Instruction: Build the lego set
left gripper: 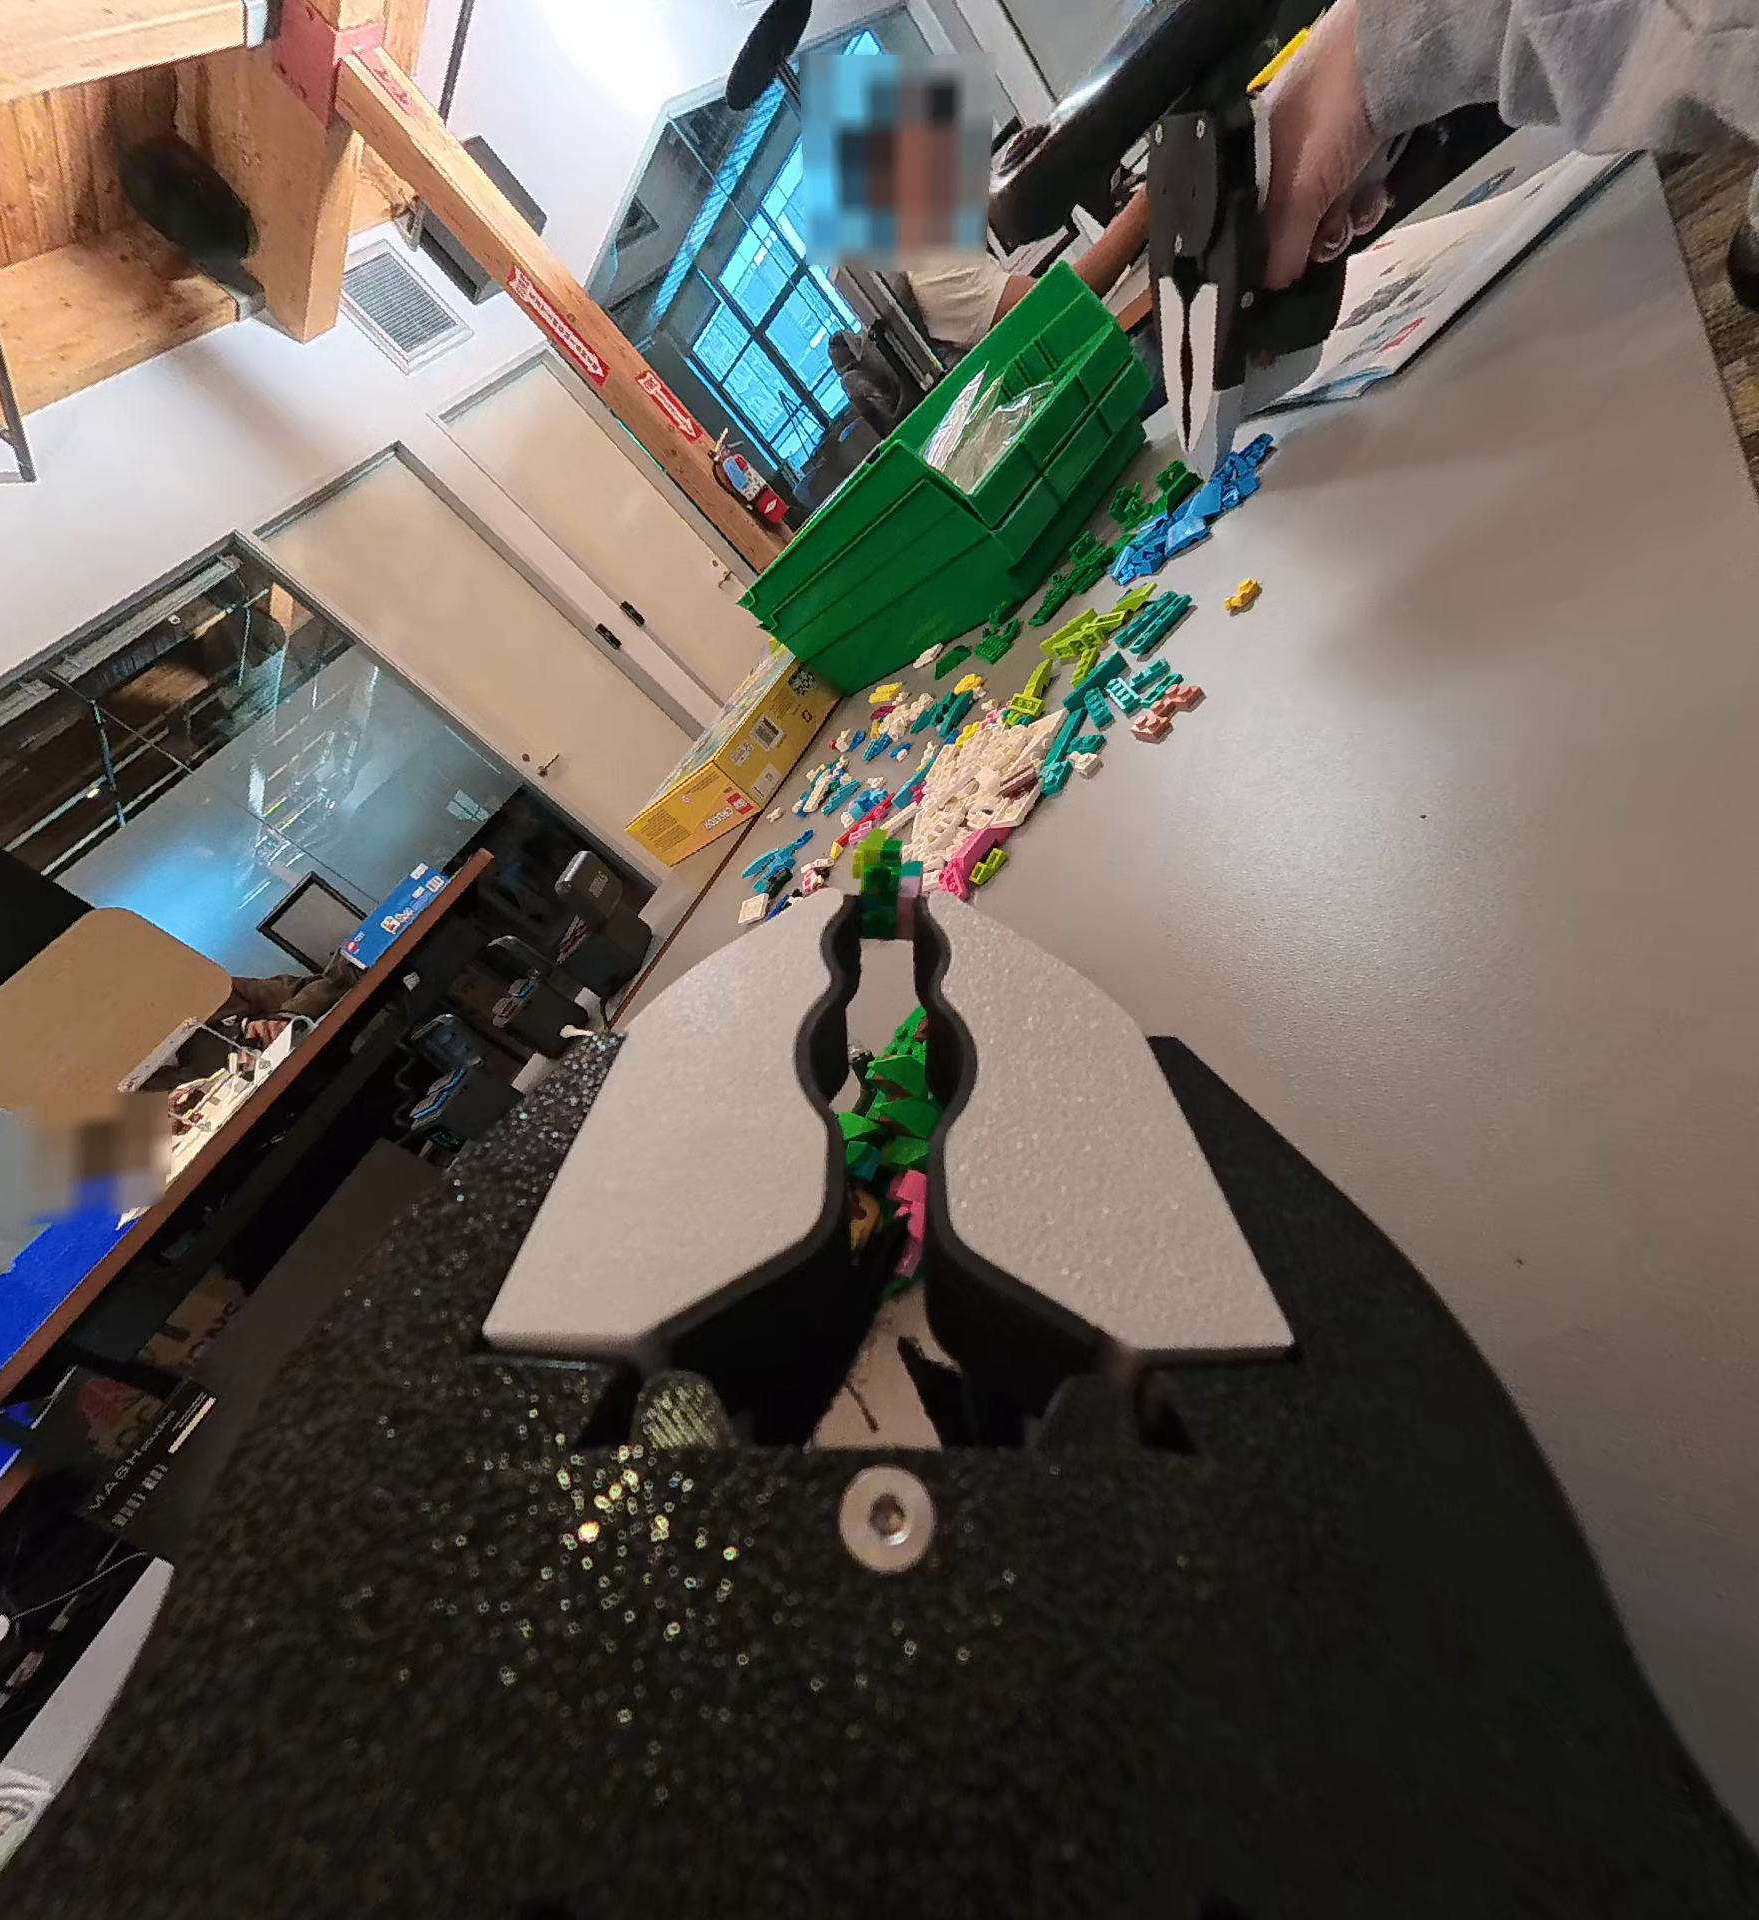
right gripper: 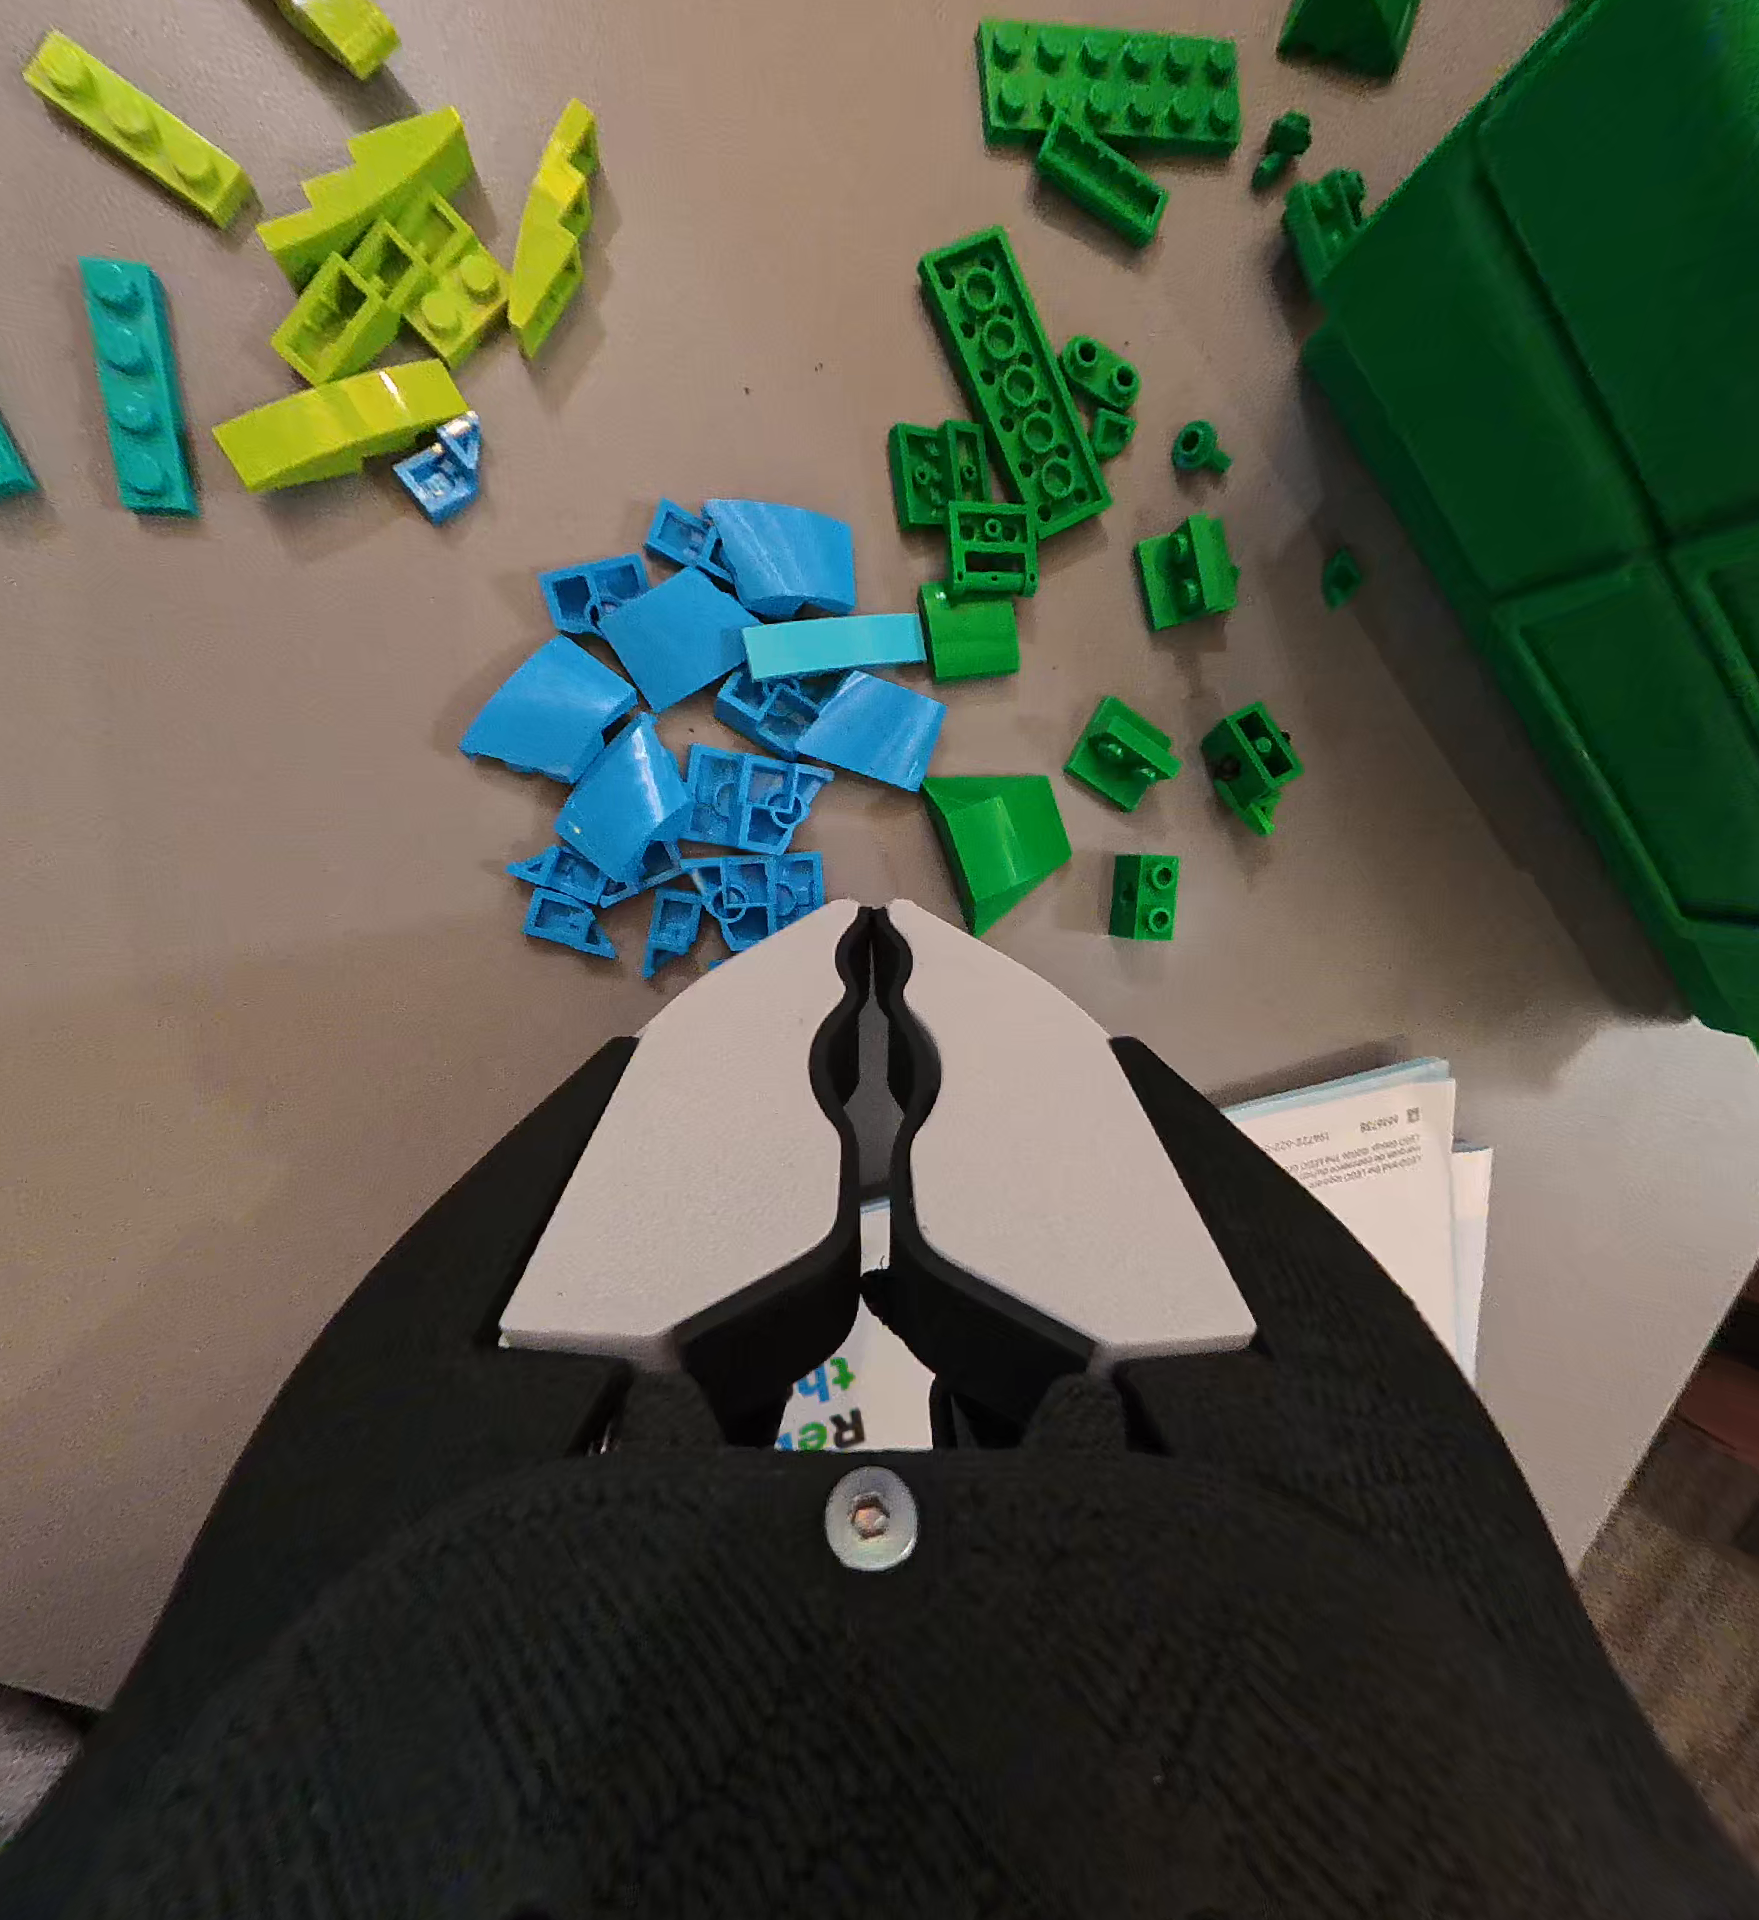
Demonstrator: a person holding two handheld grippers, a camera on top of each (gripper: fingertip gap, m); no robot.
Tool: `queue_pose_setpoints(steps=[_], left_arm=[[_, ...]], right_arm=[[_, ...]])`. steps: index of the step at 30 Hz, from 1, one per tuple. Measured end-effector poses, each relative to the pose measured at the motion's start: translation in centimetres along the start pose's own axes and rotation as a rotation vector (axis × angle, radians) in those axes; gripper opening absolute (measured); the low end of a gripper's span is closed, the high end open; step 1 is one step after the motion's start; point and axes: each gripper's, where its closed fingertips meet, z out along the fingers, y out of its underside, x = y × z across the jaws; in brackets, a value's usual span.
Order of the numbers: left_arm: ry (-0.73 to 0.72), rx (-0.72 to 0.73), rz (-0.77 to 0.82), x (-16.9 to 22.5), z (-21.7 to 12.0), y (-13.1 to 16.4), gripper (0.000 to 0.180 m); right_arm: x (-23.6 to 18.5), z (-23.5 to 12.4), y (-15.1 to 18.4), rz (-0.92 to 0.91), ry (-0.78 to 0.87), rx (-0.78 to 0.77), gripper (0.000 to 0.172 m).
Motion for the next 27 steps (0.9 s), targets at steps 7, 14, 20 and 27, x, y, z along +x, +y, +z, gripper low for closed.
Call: queue_pose_setpoints(steps=[7, 14, 20, 27], left_arm=[[-0.008, 0.002, 0.004, -0.1, 0.0, 0.0, 0.010], [-0.006, -0.001, 0.007, -0.1, 0.0, 0.0, 0.010], [-0.013, -0.004, 0.012, -0.1, 0.0, 0.0, 0.010], [-0.009, -0.005, 0.014, -0.1, 0.1, 0.0, 0.010]], right_arm=[[-0.4, 0.1, -0.4, -0.020, -0.001, -0.005, 0.000], [-0.4, -0.1, -0.6, -0.036, 0.016, -0.006, 0.000], [1.2, -1.7, -1.6, -0.021, 0.116, 0.068, 0.000], [2.7, -2.3, -1.4, -0.017, 0.198, 0.083, 0.000]])
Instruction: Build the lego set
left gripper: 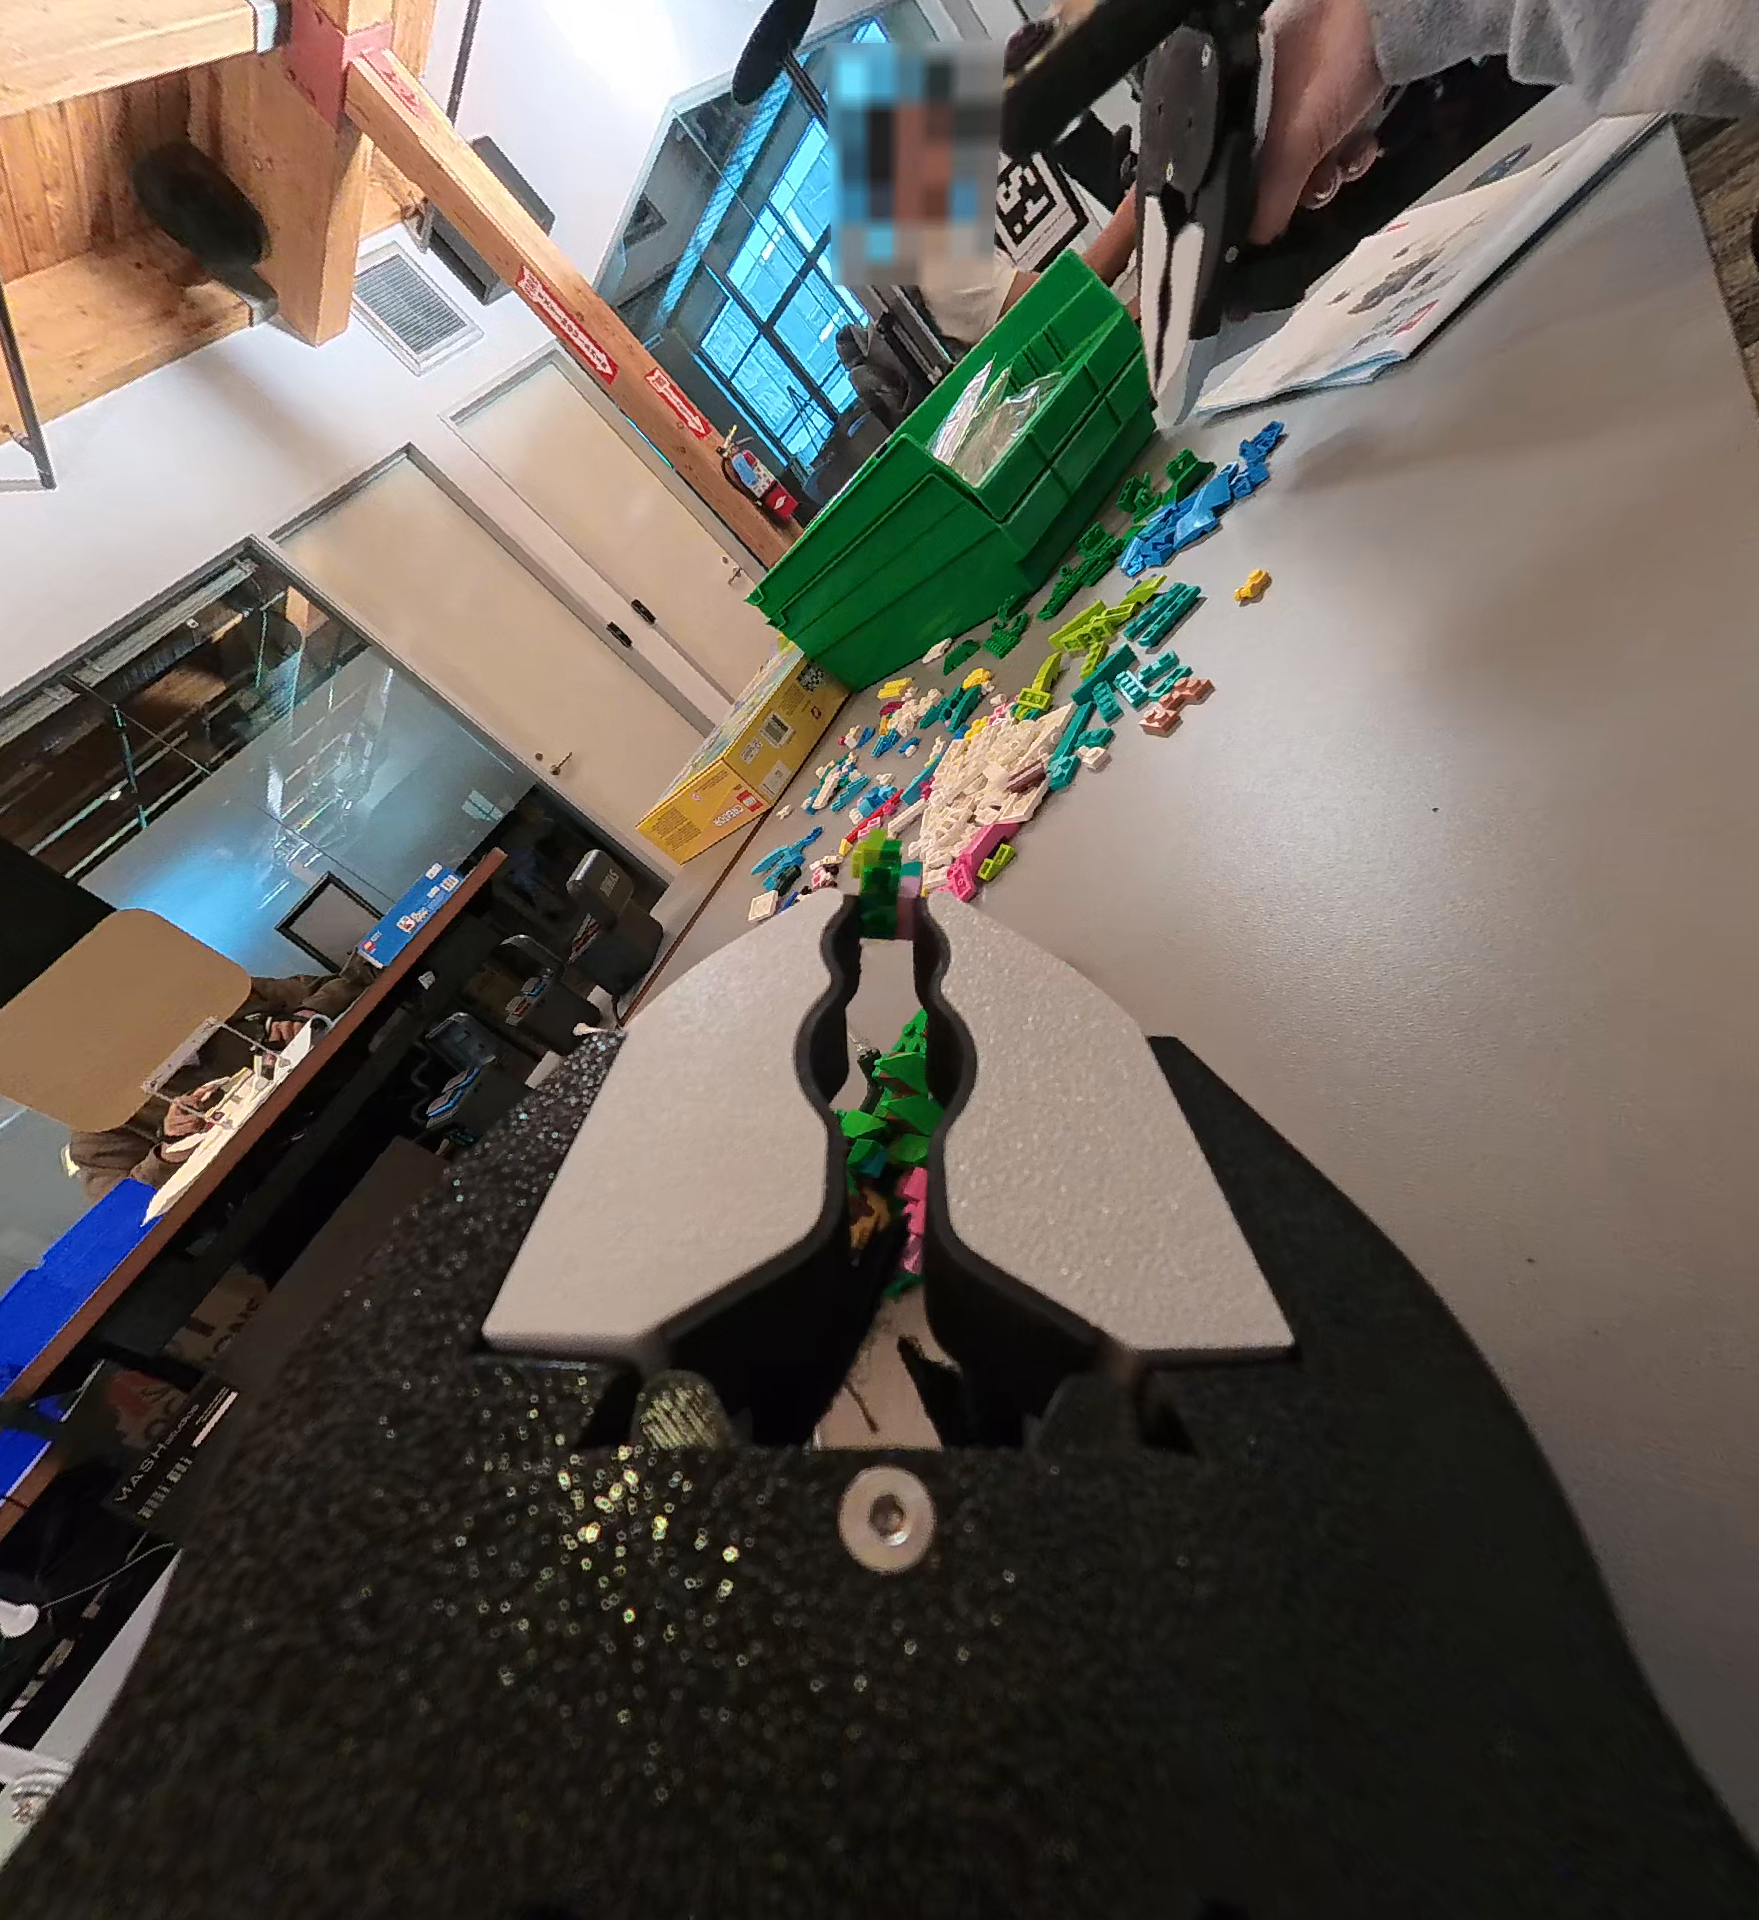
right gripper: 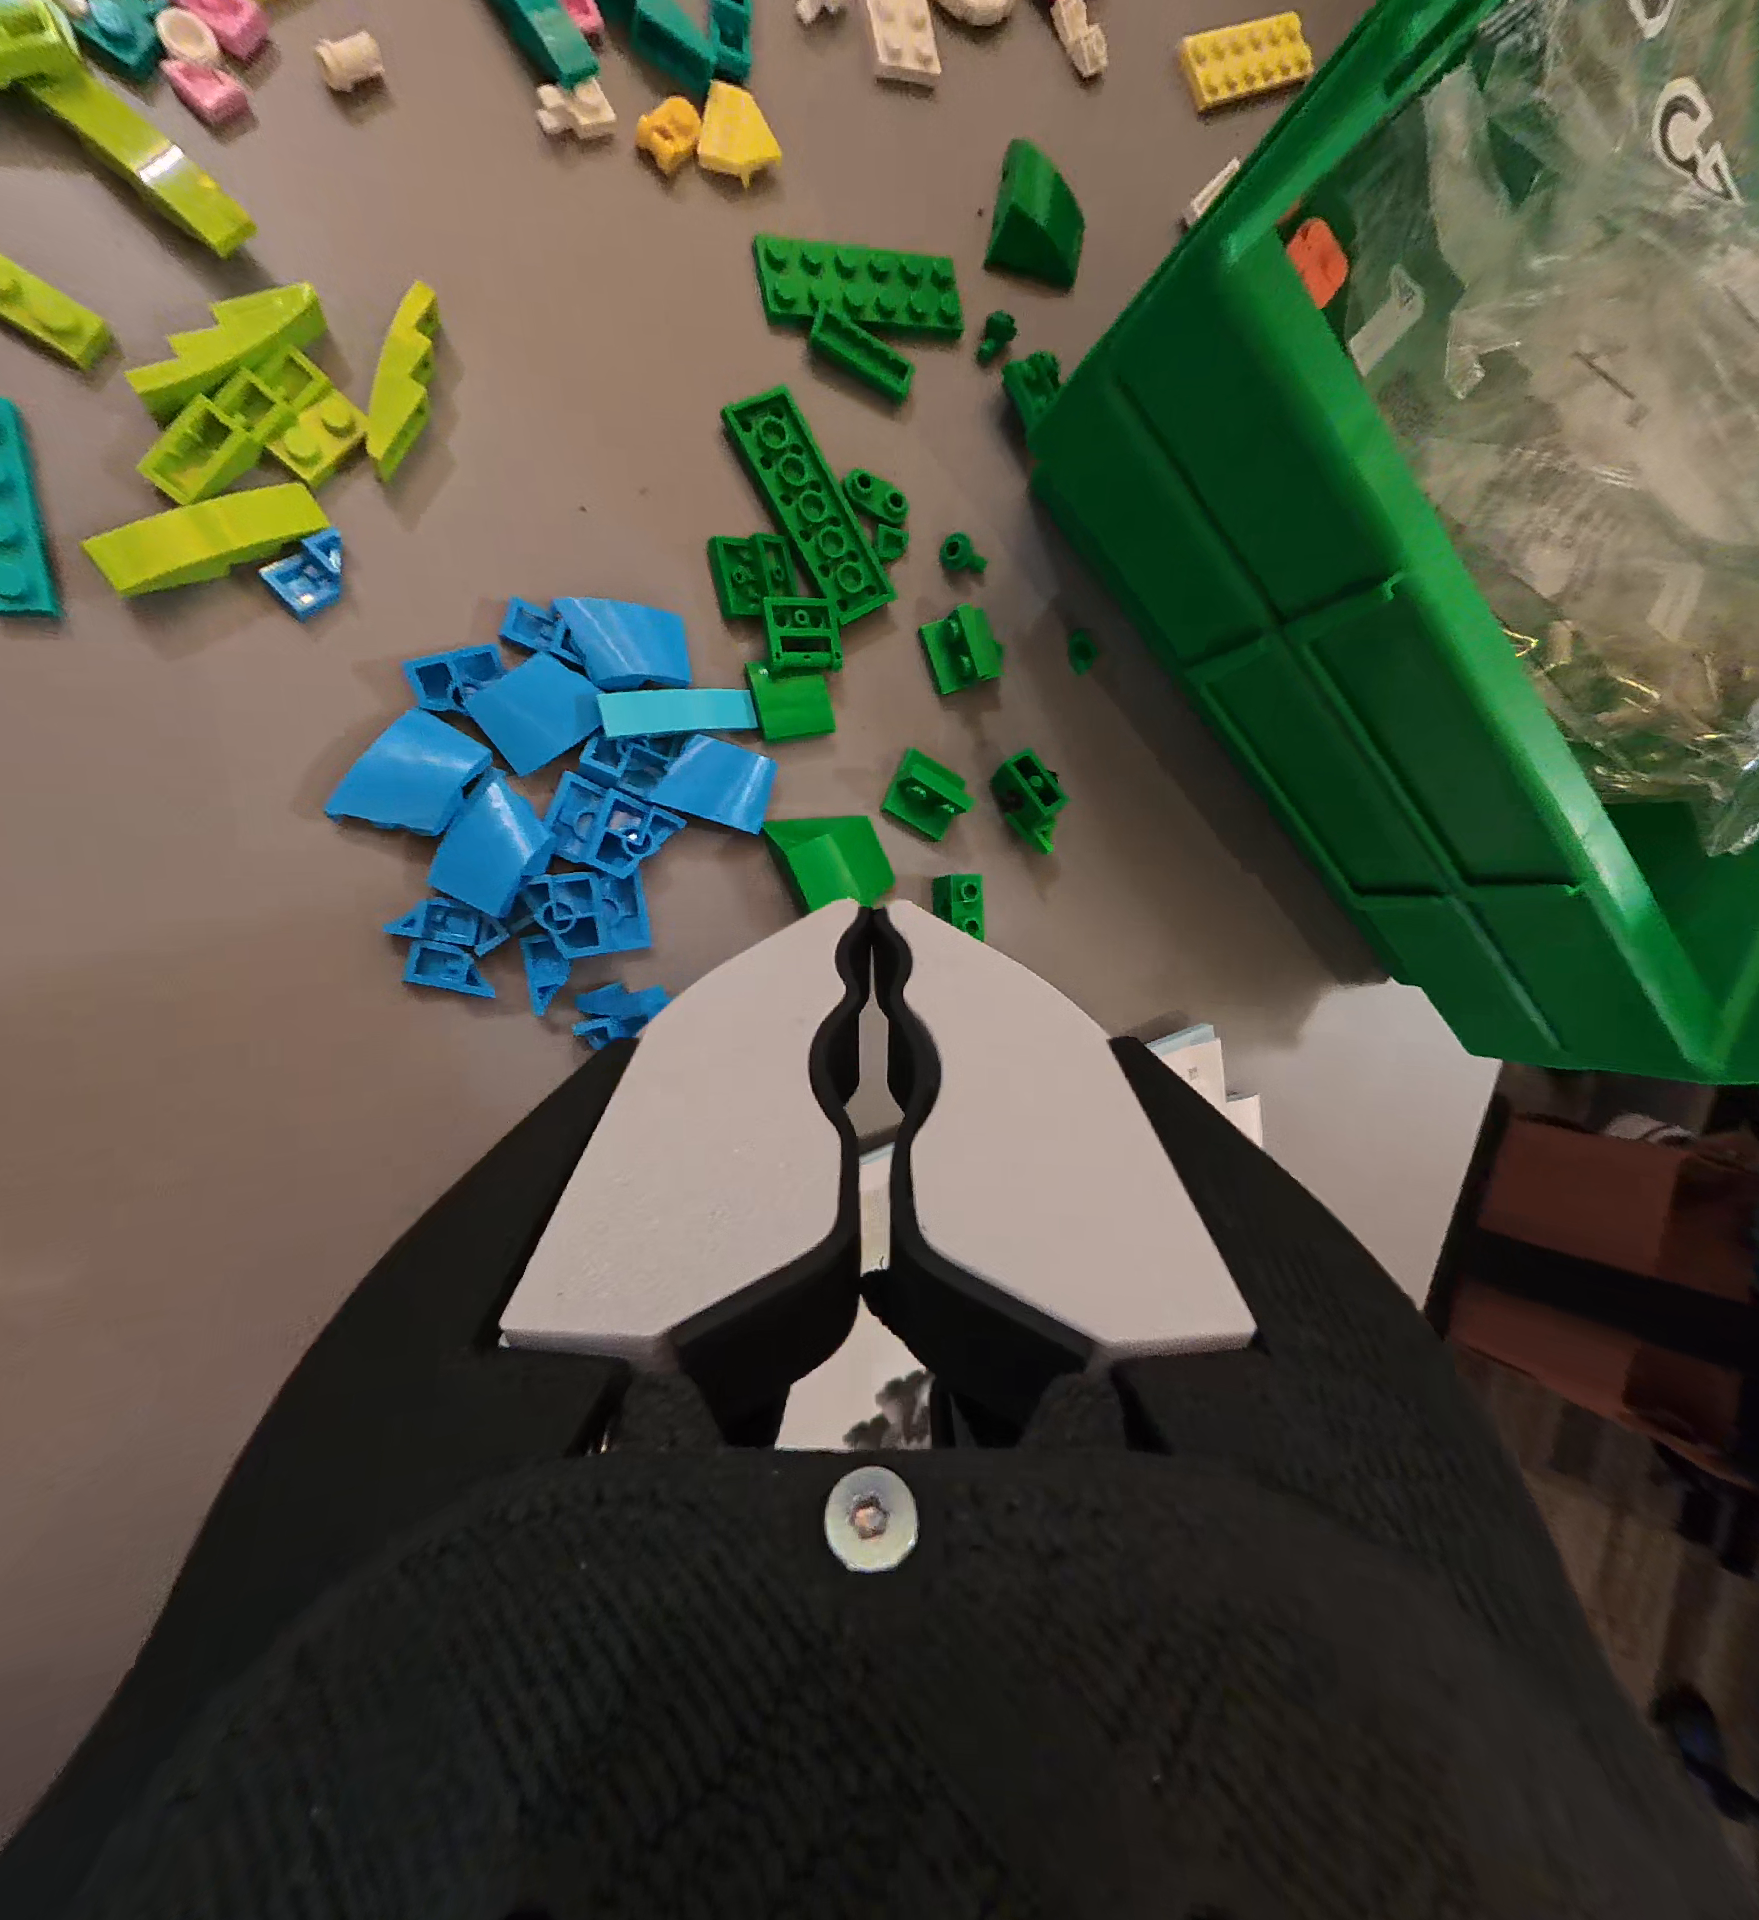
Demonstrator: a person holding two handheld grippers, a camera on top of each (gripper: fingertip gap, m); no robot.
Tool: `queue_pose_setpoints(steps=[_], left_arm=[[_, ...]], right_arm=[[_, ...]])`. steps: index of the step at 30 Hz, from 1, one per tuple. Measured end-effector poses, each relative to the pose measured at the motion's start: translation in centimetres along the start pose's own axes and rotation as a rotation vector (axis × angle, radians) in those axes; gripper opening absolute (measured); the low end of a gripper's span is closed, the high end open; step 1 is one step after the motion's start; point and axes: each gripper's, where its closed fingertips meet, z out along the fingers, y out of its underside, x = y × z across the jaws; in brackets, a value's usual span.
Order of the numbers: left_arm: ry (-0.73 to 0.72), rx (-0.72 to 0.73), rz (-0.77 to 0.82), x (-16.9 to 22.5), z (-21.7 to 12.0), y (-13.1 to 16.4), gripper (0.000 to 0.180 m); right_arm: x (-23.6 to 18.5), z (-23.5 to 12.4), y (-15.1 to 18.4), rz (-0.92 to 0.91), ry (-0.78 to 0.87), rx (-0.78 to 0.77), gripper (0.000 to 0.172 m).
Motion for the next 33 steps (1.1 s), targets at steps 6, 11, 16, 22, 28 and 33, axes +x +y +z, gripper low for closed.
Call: queue_pose_setpoints(steps=[6, 11, 16, 22, 28, 33], left_arm=[[0.003, -0.001, 0.002, 0.0, 0.0, 0.0, 0.010], [0.003, -0.002, 0.005, 0.1, 0.0, 0.0, 0.010], [0.006, -0.004, 0.007, 0.1, 0.1, 0.0, 0.010], [0.006, -0.004, 0.008, 0.1, 0.1, 0.0, 0.010], [0.007, -0.005, 0.009, 0.1, 0.1, 0.0, 0.010], [0.007, -0.005, 0.009, 0.0, 0.1, 0.0, 0.010]], right_arm=[[0.2, 0.3, 0.6, -0.012, 0.019, -0.033, 0.000], [0.5, 0.4, 0.6, -0.011, 0.036, -0.036, 0.000], [1.0, 0.3, 0.8, 0.000, 0.063, -0.041, 0.000], [1.7, 0.2, 1.0, 0.025, 0.094, -0.045, 0.000], [2.2, 0.5, 2.0, 0.007, 0.140, -0.115, 0.000], [2.0, 0.8, 1.9, 0.005, 0.130, -0.113, 0.000]])
